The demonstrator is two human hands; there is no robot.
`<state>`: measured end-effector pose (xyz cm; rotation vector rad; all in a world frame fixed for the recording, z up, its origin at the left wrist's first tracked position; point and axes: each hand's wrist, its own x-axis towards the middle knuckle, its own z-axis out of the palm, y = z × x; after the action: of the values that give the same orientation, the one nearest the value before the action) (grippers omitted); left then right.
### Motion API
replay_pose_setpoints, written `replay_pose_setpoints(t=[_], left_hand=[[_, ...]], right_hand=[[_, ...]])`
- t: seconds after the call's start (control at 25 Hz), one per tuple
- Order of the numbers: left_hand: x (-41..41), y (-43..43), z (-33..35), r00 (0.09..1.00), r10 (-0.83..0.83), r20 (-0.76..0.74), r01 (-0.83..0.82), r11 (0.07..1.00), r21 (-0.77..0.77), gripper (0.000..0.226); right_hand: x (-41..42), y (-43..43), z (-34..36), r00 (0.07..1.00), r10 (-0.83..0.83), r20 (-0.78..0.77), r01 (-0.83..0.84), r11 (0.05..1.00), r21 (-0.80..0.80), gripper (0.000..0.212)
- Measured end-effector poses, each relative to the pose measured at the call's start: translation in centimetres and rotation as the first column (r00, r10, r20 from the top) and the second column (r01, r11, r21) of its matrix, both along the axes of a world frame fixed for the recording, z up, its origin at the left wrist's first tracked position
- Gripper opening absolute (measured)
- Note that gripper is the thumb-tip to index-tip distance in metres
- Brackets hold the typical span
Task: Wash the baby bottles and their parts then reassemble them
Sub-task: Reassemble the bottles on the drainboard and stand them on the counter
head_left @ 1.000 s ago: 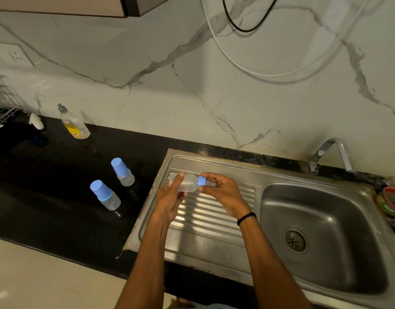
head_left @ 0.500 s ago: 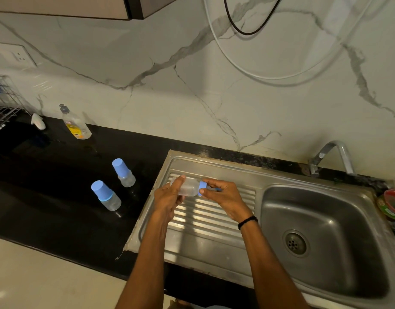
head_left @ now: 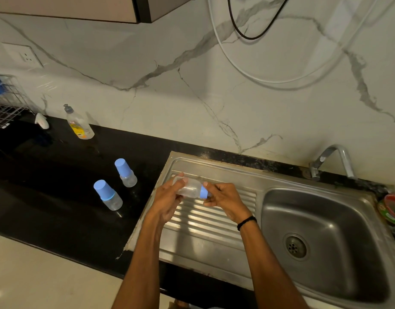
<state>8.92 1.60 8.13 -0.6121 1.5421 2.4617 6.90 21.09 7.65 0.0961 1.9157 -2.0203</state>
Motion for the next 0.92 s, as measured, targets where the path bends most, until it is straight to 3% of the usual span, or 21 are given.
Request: replay_pose_setpoints(t=[0.08, 0.16, 0.24, 0.36, 0.48, 0.56, 0.68, 0.8, 0.92], left_hand=[[0.3, -0.9, -0.2, 0.993, -0.105, -0.045, 0.108, 0.992, 0.063, 0.055], [0.6, -1.2, -0.1, 0.981, -0.194, -0.012, 0.194, 0.981, -0.018, 0.055], [0.8, -1.2, -0.2, 0.983, -0.182, 0.009, 0.182, 0.979, -0.095, 0.052], [0.9, -1.3, -0.6, 0.986, -0.149, -0.072, 0.148, 0.989, -0.016, 0.049], [1.0, -1.4, -0.8, 0.992, -0.114, -0.056, 0.111, 0.992, -0.052, 0.04], [0.9, -1.7, -1.1, 0.989, -0.082, -0.126, 0.074, 0.995, -0.065, 0.036], [1.1, -1.7, -1.2, 0.99, 0.03, -0.138, -0.032, 0.999, -0.01, 0.04], [1.3, -1.2, -1.5, 0.986, 0.159, -0.045, -0.154, 0.983, 0.096, 0.052], [1.1, -1.7, -2.9, 0.983, 0.182, 0.013, -0.181, 0.983, -0.039, 0.052]], right_hand=[[-0.1, 0.2, 0.1, 0.999, -0.034, 0.021, 0.034, 0.999, -0.006, 0.037], [0.1, 0.1, 0.0, 0.999, -0.022, -0.036, 0.021, 0.999, -0.035, 0.023], [0.2, -0.1, -0.1, 0.998, -0.008, -0.066, 0.006, 0.999, -0.035, 0.018], [0.1, -0.5, 0.2, 1.0, -0.025, -0.014, 0.025, 0.999, -0.035, 0.017], [0.0, -1.1, 0.1, 1.0, -0.029, 0.007, 0.029, 0.999, -0.025, 0.019], [-0.1, -1.8, -0.1, 0.998, -0.056, 0.037, 0.057, 0.998, -0.02, 0.02], [-0.7, -3.2, -0.2, 0.989, -0.117, 0.087, 0.126, 0.987, -0.103, 0.029], [-0.6, -5.9, 0.1, 0.999, 0.045, 0.015, -0.041, 0.977, -0.211, 0.039], [-0.8, -8.7, -0.3, 0.99, 0.095, -0.102, -0.101, 0.994, -0.051, 0.05]])
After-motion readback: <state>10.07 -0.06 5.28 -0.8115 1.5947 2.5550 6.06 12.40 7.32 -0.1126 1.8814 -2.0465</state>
